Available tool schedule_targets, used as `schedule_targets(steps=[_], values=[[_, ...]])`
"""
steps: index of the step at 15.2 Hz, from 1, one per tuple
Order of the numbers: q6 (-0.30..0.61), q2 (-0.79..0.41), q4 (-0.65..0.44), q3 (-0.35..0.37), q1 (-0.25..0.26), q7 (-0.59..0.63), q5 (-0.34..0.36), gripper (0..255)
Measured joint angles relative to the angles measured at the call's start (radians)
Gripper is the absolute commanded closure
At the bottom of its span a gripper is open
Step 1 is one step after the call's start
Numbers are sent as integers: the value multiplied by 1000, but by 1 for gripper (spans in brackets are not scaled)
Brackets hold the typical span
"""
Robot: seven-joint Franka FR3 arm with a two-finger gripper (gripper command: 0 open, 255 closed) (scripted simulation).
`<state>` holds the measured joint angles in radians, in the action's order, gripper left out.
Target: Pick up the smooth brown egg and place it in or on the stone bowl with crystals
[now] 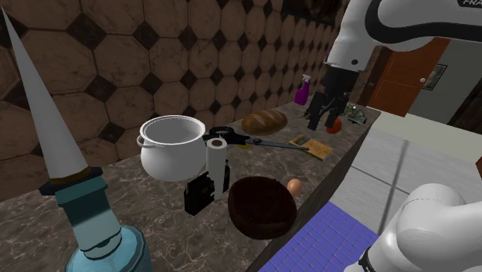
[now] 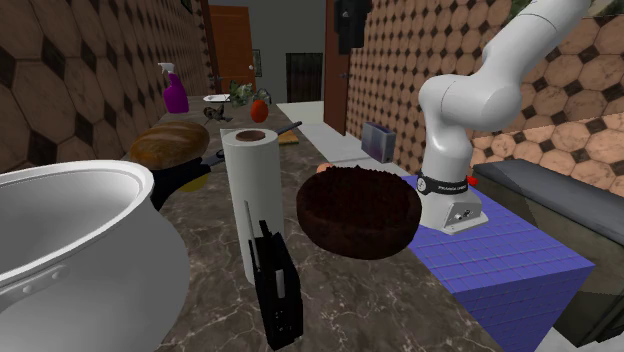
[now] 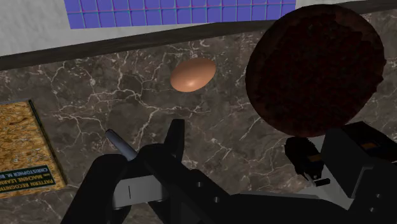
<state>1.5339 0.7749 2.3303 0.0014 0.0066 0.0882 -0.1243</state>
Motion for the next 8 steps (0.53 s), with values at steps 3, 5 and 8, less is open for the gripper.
schedule_targets(steps=[3,5,8], values=[[41,-2,39,-6,-13,14,-4,0],[100,3,99,-14,-32,33,-12,0],[204,3,198,-20,-60,70,-30,0]])
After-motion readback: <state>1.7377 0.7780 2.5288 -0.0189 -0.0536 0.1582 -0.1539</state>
